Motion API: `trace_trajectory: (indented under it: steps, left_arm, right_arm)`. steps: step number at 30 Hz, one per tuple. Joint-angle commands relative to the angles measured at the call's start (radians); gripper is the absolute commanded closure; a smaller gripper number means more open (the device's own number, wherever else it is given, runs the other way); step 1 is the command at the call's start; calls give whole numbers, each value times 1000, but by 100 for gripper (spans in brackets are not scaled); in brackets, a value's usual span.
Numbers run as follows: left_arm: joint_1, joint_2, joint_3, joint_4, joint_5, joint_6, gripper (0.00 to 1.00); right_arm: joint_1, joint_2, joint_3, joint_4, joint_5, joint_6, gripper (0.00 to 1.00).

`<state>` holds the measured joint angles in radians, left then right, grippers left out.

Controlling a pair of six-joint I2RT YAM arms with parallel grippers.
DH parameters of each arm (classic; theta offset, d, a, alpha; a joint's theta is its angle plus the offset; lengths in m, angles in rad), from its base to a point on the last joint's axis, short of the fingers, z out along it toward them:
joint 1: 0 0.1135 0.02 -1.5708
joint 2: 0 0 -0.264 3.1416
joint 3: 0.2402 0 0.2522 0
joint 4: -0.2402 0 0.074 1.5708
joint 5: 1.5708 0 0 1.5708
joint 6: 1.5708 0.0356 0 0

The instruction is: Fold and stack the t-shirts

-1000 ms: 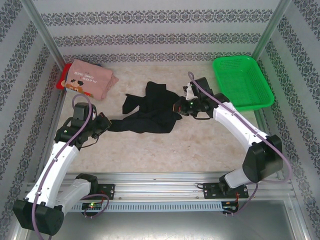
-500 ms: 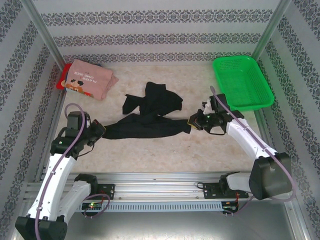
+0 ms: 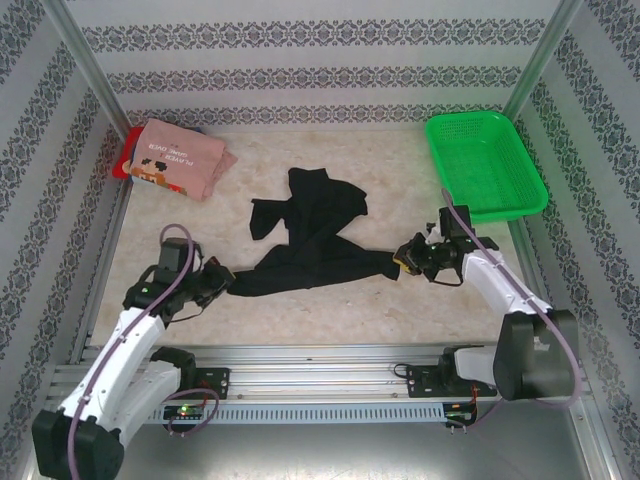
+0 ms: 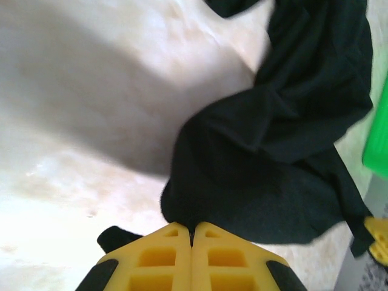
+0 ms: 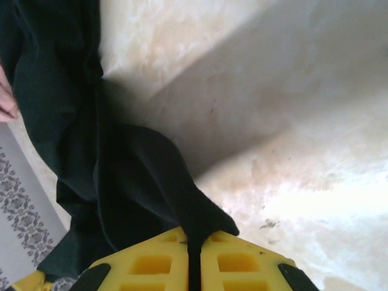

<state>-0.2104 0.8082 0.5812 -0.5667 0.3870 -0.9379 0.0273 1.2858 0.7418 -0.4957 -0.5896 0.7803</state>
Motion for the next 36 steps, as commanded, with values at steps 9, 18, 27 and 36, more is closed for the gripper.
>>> trace_trajectory:
  steps: [9,18,27,36]
  left_arm:
    - [-316,255,32,409,71,-130,100]
    - [-471,601,128,890,385,-195,54]
    - [-379,536,305,547,343,46,37]
    - [-53,583,402,163,142,178,34]
  right_arm:
    - [-118,194,305,-144,87,-249,87]
    - [-199,387,530,-219,138,-368,69]
    - [-185,206,545,-255,86,-361,37]
    - [347,-55,241,-271,82,-188,34]
